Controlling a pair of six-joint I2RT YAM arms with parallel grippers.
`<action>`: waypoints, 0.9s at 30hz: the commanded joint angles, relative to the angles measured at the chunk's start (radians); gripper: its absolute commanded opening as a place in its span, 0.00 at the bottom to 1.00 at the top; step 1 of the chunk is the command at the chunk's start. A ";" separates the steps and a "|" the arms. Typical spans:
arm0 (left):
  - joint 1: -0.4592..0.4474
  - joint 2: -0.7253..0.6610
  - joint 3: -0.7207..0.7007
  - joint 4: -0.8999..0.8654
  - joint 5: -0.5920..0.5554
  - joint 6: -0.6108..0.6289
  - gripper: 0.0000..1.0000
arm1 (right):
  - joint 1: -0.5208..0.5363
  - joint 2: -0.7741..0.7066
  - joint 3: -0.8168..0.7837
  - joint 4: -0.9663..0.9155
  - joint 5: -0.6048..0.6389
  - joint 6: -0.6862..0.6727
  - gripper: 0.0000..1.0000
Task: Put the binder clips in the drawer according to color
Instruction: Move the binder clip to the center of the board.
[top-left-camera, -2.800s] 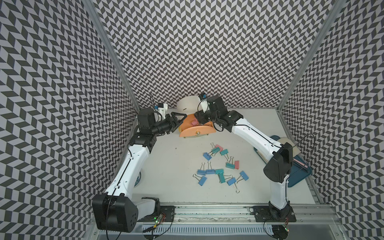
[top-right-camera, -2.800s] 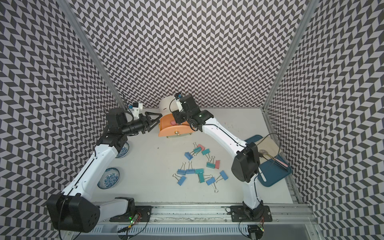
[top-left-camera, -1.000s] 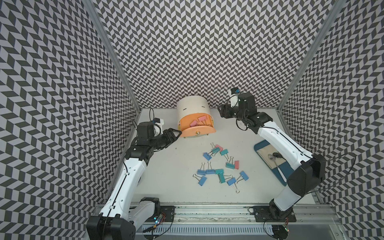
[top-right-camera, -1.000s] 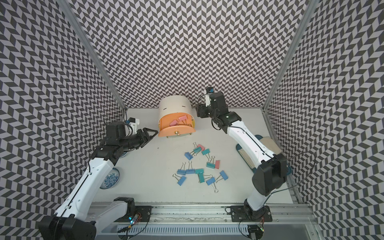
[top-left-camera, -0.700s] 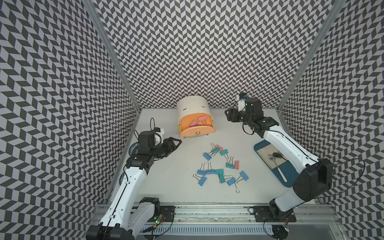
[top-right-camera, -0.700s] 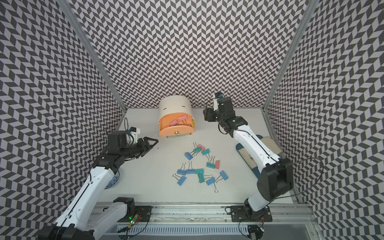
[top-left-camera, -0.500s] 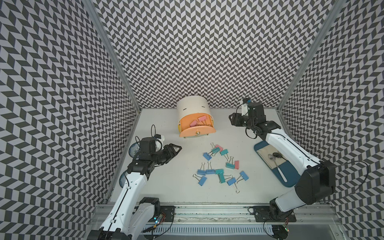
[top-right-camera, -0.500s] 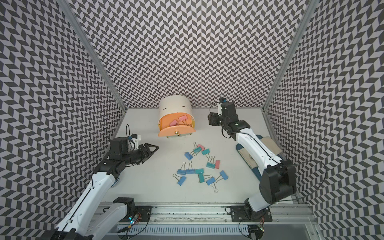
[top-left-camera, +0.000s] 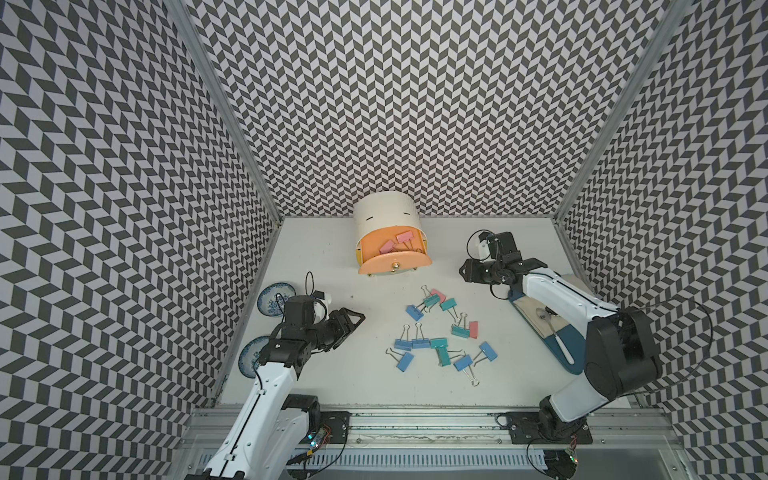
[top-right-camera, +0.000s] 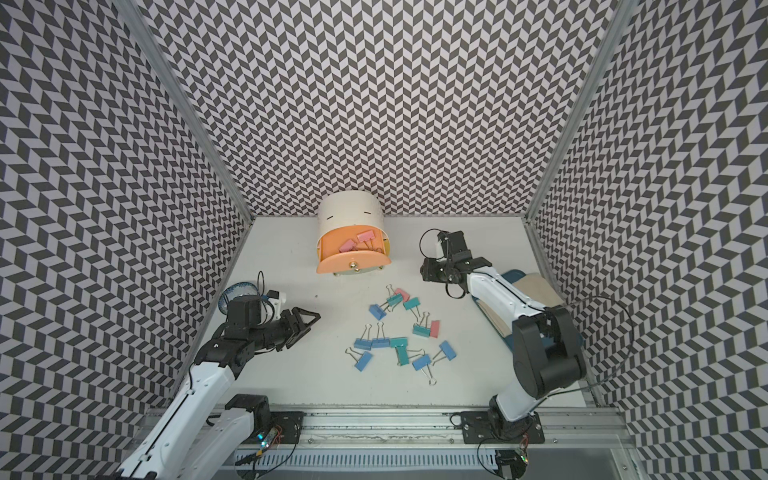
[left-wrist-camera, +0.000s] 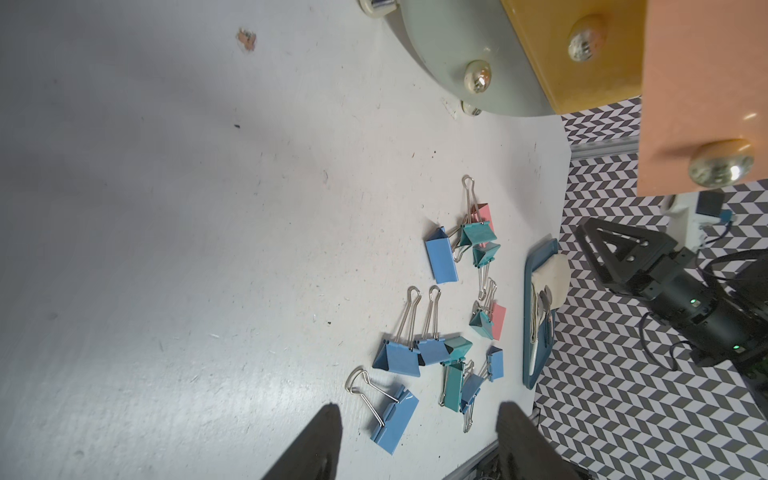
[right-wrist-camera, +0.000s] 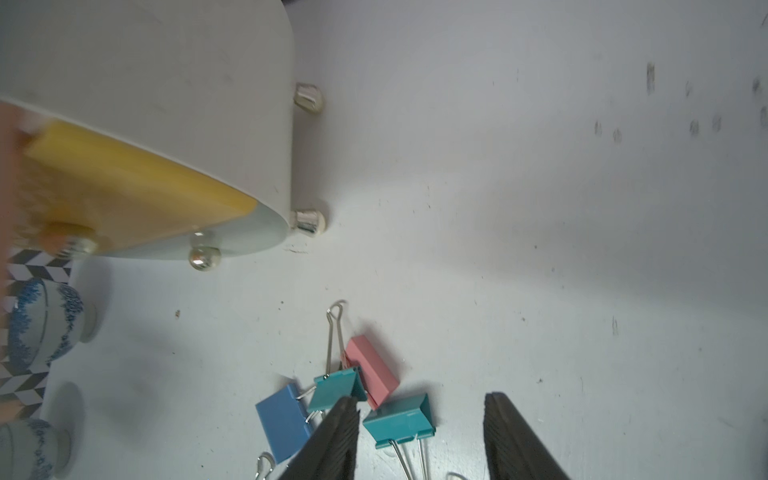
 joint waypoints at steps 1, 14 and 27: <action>0.007 -0.017 -0.027 0.032 0.029 -0.010 0.63 | -0.004 0.013 -0.042 0.010 -0.027 0.001 0.52; 0.007 -0.014 -0.039 0.054 0.034 -0.021 0.64 | 0.018 -0.094 -0.218 0.018 -0.135 0.015 0.51; 0.005 -0.001 -0.023 0.064 0.038 -0.024 0.64 | 0.124 -0.214 -0.341 -0.010 -0.153 0.045 0.55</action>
